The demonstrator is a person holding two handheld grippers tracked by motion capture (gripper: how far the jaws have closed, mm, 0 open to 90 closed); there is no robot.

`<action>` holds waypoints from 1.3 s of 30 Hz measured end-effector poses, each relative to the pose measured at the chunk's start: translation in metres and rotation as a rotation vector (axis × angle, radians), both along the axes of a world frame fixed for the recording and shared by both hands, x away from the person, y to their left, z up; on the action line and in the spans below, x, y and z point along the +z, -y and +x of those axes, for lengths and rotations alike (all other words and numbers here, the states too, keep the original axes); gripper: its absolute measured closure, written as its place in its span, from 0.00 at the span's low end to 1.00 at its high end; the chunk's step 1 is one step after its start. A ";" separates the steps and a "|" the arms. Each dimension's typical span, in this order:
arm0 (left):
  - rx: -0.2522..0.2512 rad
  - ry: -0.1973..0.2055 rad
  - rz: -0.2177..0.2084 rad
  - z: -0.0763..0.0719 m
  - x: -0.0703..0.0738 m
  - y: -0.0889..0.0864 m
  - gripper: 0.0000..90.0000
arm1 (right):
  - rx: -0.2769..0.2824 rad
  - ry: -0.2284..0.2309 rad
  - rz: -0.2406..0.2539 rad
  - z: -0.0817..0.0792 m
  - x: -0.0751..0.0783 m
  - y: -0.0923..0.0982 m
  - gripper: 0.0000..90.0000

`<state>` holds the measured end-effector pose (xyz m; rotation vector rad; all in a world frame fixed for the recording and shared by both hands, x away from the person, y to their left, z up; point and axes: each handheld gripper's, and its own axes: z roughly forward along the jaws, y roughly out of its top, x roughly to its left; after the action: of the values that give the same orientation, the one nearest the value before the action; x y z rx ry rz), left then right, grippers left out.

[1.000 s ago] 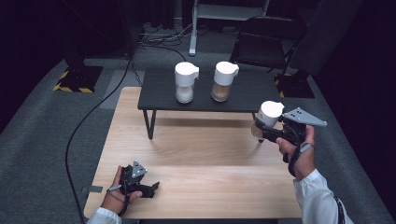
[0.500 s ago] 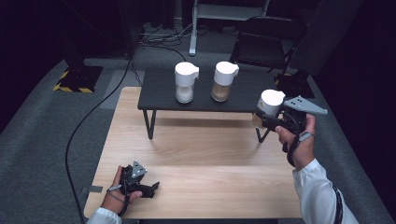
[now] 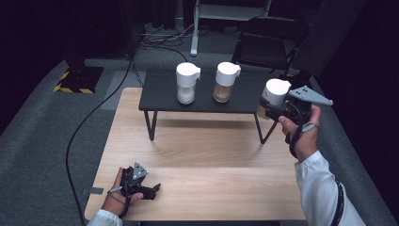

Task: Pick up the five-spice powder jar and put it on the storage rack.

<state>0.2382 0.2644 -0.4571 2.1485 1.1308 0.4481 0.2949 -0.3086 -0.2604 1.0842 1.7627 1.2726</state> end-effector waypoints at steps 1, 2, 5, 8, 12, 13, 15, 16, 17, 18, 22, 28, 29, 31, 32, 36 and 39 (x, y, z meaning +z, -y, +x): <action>0.000 0.000 0.000 0.000 0.000 0.000 0.00 | -0.002 -0.001 0.001 0.002 0.001 0.000 0.33; 0.002 0.000 -0.002 0.000 0.000 0.000 0.00 | -0.002 0.006 0.001 0.003 0.001 -0.001 0.33; 0.001 0.000 -0.001 0.000 0.000 0.000 0.00 | 0.001 0.010 0.010 0.009 0.003 -0.001 0.33; 0.001 0.001 0.000 0.000 0.000 0.000 0.00 | -0.013 0.019 0.012 0.014 0.005 -0.004 0.33; 0.000 0.000 0.000 0.000 0.000 0.000 0.00 | -0.022 0.025 0.013 0.021 0.007 -0.009 0.33; 0.001 0.000 -0.001 0.000 0.000 0.000 0.00 | -0.024 0.024 0.013 0.023 0.008 -0.010 0.33; 0.001 0.000 -0.002 0.000 0.000 0.000 0.00 | -0.032 0.020 0.010 0.026 0.009 -0.013 0.33; 0.001 0.001 0.000 0.000 0.000 0.000 0.00 | -0.034 0.022 0.009 0.028 0.010 -0.014 0.33; 0.001 0.000 -0.001 0.000 0.000 0.000 0.00 | -0.033 0.023 0.014 0.030 0.010 -0.014 0.33; 0.001 0.000 0.000 0.000 0.000 0.000 0.00 | -0.033 0.026 0.018 0.031 0.009 -0.015 0.33; 0.000 0.001 -0.002 0.000 0.000 0.000 0.00 | -0.036 0.022 0.026 0.038 0.008 -0.017 0.33; 0.000 0.001 -0.001 0.000 0.000 0.000 0.00 | -0.040 0.021 0.031 0.046 0.005 -0.021 0.33; -0.001 0.001 -0.002 0.000 0.000 0.000 0.00 | -0.041 0.019 0.033 0.047 0.005 -0.021 0.33; -0.001 0.002 0.000 0.000 0.000 0.000 0.00 | -0.046 0.020 0.032 0.049 0.004 -0.022 0.33; 0.000 0.001 0.000 0.000 0.000 0.000 0.00 | -0.049 0.020 0.038 0.050 0.004 -0.022 0.33; -0.001 0.001 -0.001 0.000 0.000 0.000 0.00 | -0.057 0.016 0.030 0.055 0.002 -0.027 0.33; -0.001 0.001 -0.002 0.000 0.000 0.000 0.00 | -0.057 0.007 0.031 0.058 0.000 -0.031 0.33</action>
<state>0.2383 0.2644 -0.4573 2.1470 1.1295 0.4476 0.3530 -0.2776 -0.2600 1.1377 1.7001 1.2709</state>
